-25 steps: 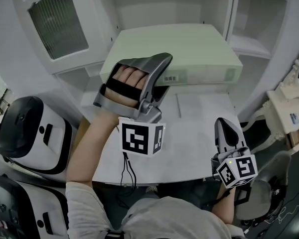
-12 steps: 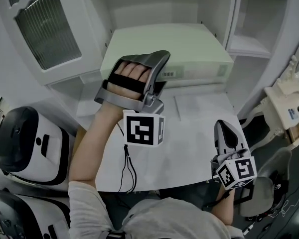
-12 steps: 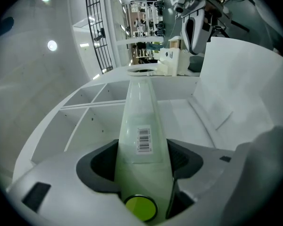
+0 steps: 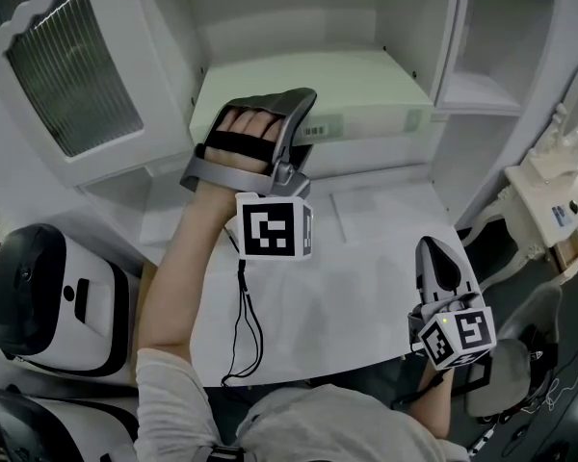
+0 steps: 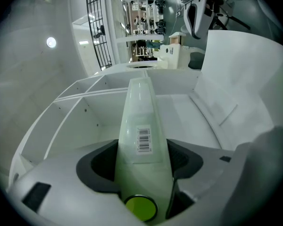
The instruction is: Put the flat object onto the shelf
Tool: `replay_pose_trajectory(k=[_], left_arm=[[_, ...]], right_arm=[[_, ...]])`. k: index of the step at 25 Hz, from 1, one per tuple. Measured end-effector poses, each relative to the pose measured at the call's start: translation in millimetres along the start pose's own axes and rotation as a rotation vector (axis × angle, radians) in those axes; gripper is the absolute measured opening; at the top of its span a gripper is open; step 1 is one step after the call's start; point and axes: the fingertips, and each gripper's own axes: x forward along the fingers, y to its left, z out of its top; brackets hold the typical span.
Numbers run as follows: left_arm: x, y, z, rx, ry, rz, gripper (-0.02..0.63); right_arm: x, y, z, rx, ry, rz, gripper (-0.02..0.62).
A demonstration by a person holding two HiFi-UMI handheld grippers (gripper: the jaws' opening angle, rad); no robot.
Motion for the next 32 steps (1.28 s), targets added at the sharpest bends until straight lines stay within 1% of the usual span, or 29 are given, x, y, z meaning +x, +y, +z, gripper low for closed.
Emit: replay_pose_trajectory(k=[5, 7, 10, 13, 15, 16, 17, 19, 23, 27, 28, 29, 30, 32], left_arm=[[16.8, -2.2, -10.6, -0.004, -0.005, -0.005, 0.298], [17.7, -2.4, -10.9, -0.004, -0.011, -0.015, 0.298], [17.7, -1.6, -10.8, -0.006, -0.015, -0.009, 0.299], [16.8, -1.8, -11.3, -0.001, -0.007, 0.003, 0.299], [16.2, -3.8, -12.0, -0.004, 0.004, -0.006, 0.301], [16.0, -5.7, -12.4, -0.009, 0.009, -0.022, 0.316], [15.4, -7.6, -12.4, -0.016, 0.012, -0.039, 0.349], [12.5, -8.6, -10.7, -0.028, 0.006, -0.052, 0.362], [-0.5, -7.2, -4.1, -0.065, -0.014, -0.04, 0.362], [-12.7, -2.6, 2.0, -0.106, -0.021, 0.017, 0.359], [-14.5, -0.9, 2.4, -0.122, -0.02, 0.031, 0.343], [-15.7, 1.3, 2.2, -0.138, -0.021, 0.046, 0.274], [-16.1, 3.1, 1.8, -0.151, -0.022, 0.055, 0.239], [-15.9, 4.0, 1.1, -0.161, -0.023, 0.057, 0.239]], right_arm=[[8.1, -2.9, -2.8, -0.007, 0.011, -0.007, 0.008], [10.8, -3.6, -3.4, -0.006, 0.014, -0.01, 0.008], [14.1, -3.2, -3.9, -0.006, 0.019, -0.01, 0.008], [15.7, -1.4, -5.2, -0.006, 0.024, -0.005, 0.008], [16.0, -0.6, -5.5, -0.01, 0.027, -0.001, 0.008], [16.0, -0.3, -5.3, -0.011, 0.028, 0.001, 0.008], [15.9, -0.1, -5.1, -0.012, 0.028, 0.003, 0.008], [15.3, -0.6, -4.6, -0.012, 0.027, 0.005, 0.008], [13.0, -1.7, -4.3, -0.014, 0.025, 0.012, 0.008], [11.7, -1.3, -3.1, -0.013, 0.021, 0.022, 0.008], [11.8, -1.3, -3.0, -0.011, 0.02, 0.025, 0.008], [12.1, -1.1, -2.7, -0.009, 0.019, 0.027, 0.008], [12.6, -0.7, -2.5, -0.008, 0.019, 0.029, 0.008], [13.3, 0.6, -2.4, -0.006, 0.018, 0.032, 0.008]])
